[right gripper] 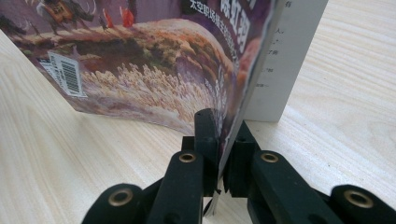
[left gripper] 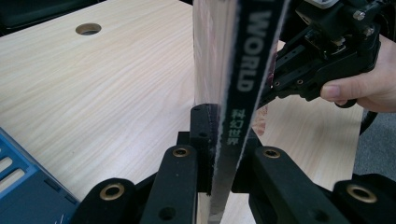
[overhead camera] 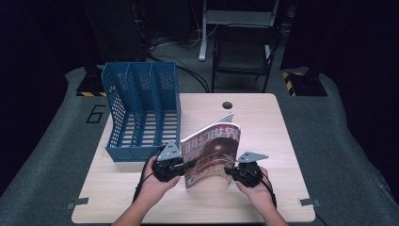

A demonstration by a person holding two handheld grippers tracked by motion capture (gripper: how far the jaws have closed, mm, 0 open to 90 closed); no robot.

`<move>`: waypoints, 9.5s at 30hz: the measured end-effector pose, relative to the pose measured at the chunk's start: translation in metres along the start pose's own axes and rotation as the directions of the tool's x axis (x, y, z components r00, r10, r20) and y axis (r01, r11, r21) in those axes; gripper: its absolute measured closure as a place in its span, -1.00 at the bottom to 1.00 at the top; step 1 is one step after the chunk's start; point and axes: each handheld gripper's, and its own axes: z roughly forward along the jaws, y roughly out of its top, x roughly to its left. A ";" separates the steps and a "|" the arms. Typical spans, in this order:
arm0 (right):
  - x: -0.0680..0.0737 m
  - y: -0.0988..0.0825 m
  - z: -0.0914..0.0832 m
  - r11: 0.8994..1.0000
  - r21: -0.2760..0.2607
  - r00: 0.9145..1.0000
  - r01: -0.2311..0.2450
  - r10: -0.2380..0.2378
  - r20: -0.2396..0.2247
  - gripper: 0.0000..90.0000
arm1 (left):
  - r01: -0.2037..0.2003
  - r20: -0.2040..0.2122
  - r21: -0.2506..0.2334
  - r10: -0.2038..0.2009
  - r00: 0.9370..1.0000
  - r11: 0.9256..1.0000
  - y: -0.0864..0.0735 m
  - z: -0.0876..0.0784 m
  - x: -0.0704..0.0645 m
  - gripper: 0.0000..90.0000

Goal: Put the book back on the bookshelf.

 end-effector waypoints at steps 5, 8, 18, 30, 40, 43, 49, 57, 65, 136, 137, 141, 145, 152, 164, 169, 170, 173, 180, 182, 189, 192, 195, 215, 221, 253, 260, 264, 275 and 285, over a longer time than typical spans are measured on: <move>0.000 0.000 0.001 1.000 -0.006 1.000 0.014 -0.014 -0.005 0.91 | 0.005 0.002 -0.001 -0.005 1.000 1.000 -0.003 0.000 0.000 0.86; 0.000 -0.001 0.001 1.000 0.003 1.000 0.016 -0.016 0.002 0.91 | 0.005 0.006 0.004 -0.005 1.000 1.000 -0.004 -0.001 0.000 0.86; -0.005 -0.004 0.000 1.000 0.006 1.000 0.014 -0.014 -0.018 0.73 | -0.015 0.008 0.017 0.015 1.000 1.000 -0.007 -0.001 -0.002 0.85; -0.014 -0.004 -0.020 0.995 -0.080 0.998 -0.056 0.054 -0.030 0.33 | -0.004 0.041 0.030 0.003 0.999 1.000 -0.006 -0.001 -0.005 0.80; -0.014 -0.006 -0.020 0.995 -0.082 0.998 -0.052 0.049 -0.031 0.28 | 0.046 0.056 -0.016 -0.045 0.997 0.999 0.000 -0.006 -0.003 0.65; -0.014 -0.007 -0.021 0.995 -0.085 0.998 -0.052 0.049 -0.037 0.28 | 0.036 0.048 -0.015 -0.035 0.998 0.999 0.002 -0.008 -0.003 0.62; -0.015 -0.007 -0.022 0.994 -0.086 0.998 -0.064 0.061 -0.035 0.29 | 0.051 0.051 0.000 -0.051 0.997 0.999 0.009 -0.013 -0.001 0.49; -0.016 -0.009 -0.020 0.995 -0.075 0.997 -0.071 0.067 -0.044 0.28 | 0.063 0.063 0.018 -0.064 0.996 0.998 0.026 -0.026 -0.002 0.21; -0.017 -0.009 -0.021 0.994 -0.080 0.997 -0.069 0.066 -0.045 0.27 | 0.052 0.056 0.040 -0.054 0.997 0.998 0.042 -0.033 -0.002 0.13; -0.020 -0.009 -0.027 0.989 -0.121 0.996 -0.089 0.087 -0.023 0.42 | -0.063 0.046 0.171 0.056 0.997 0.983 0.119 -0.013 -0.021 0.46; -0.021 -0.009 -0.028 0.988 -0.125 0.996 -0.089 0.087 -0.022 0.44 | -0.069 0.044 0.176 0.063 0.997 0.982 0.121 -0.012 -0.021 0.47; -0.022 -0.008 -0.028 0.987 -0.139 0.996 -0.087 0.085 -0.019 0.48 | -0.075 0.045 0.182 0.068 0.997 0.980 0.124 -0.010 -0.022 0.53; -0.021 -0.007 -0.028 0.986 -0.140 0.996 -0.086 0.085 -0.014 0.49 | -0.073 0.039 0.195 0.067 0.997 0.978 0.126 -0.008 -0.022 0.57; -0.021 -0.006 -0.028 0.984 -0.151 0.996 -0.093 0.092 -0.014 0.54 | -0.076 0.021 0.244 0.073 0.997 0.967 0.130 -0.006 -0.023 0.62; -0.022 -0.005 -0.026 0.984 -0.151 0.995 -0.098 0.098 -0.009 0.55 | -0.085 0.032 0.334 0.079 0.996 0.939 0.136 -0.003 -0.019 0.74; -0.022 -0.004 -0.026 0.983 -0.153 0.995 -0.097 0.096 -0.011 0.55 | -0.084 0.027 0.340 0.079 0.996 0.937 0.138 0.001 -0.020 0.75; -0.023 -0.004 -0.026 0.984 -0.153 0.995 -0.096 0.095 -0.011 0.55 | -0.080 0.033 0.344 0.073 0.997 0.935 0.138 0.002 -0.019 0.75; -0.023 -0.004 -0.026 0.983 -0.153 0.995 -0.098 0.097 -0.013 0.55 | -0.077 0.034 0.344 0.070 0.997 0.936 0.139 0.004 -0.019 0.75; -0.023 -0.004 -0.026 0.982 -0.158 0.995 -0.102 0.100 -0.018 0.56 | -0.074 0.026 0.343 0.069 0.997 0.936 0.140 0.006 -0.017 0.79; -0.023 -0.004 -0.026 0.982 -0.158 0.995 -0.100 0.098 -0.016 0.56 | -0.074 0.025 0.344 0.070 0.997 0.936 0.140 0.006 -0.017 0.79; -0.023 -0.004 -0.026 0.982 -0.154 0.994 -0.107 0.104 -0.024 0.56 | -0.076 0.021 0.344 0.074 0.997 0.936 0.141 0.006 -0.018 0.84; -0.023 -0.004 -0.026 0.982 -0.153 0.994 -0.109 0.106 -0.025 0.56 | -0.080 0.021 0.345 0.078 0.997 0.935 0.141 0.006 -0.018 0.84; -0.023 -0.004 -0.026 0.982 -0.154 0.994 -0.109 0.106 -0.025 0.56 | -0.082 0.021 0.346 0.080 0.997 0.935 0.141 0.006 -0.017 0.84; -0.027 -0.004 -0.025 0.977 -0.152 0.989 -0.149 0.145 -0.040 0.67 | -0.107 0.018 0.364 0.108 0.994 0.925 0.143 0.006 -0.017 0.86; -0.027 -0.004 -0.026 0.977 -0.151 0.989 -0.150 0.145 -0.041 0.67 | -0.106 0.021 0.378 0.106 0.994 0.920 0.144 0.007 -0.016 0.86; -0.035 -0.010 -0.024 0.970 -0.139 0.979 -0.201 0.192 -0.073 0.30 | -0.093 -0.002 0.378 0.102 0.995 0.921 0.171 -0.009 -0.009 0.86; -0.033 -0.010 -0.022 0.970 -0.131 0.979 -0.203 0.197 -0.059 0.29 | -0.082 -0.026 0.369 0.099 0.995 0.926 0.176 -0.022 -0.004 0.86; -0.034 -0.011 -0.022 0.972 -0.130 0.980 -0.195 0.187 -0.070 0.28 | -0.072 -0.035 0.363 0.091 0.995 0.929 0.177 -0.027 -0.001 0.86; -0.036 -0.013 -0.024 0.970 -0.124 0.977 -0.209 0.203 -0.057 0.28 | -0.070 -0.036 0.361 0.089 0.995 0.930 0.181 -0.037 0.006 0.86; -0.038 -0.016 -0.024 0.974 -0.113 0.980 -0.196 0.191 -0.057 0.28 | -0.061 -0.057 0.351 0.086 0.995 0.934 0.187 -0.052 0.012 0.86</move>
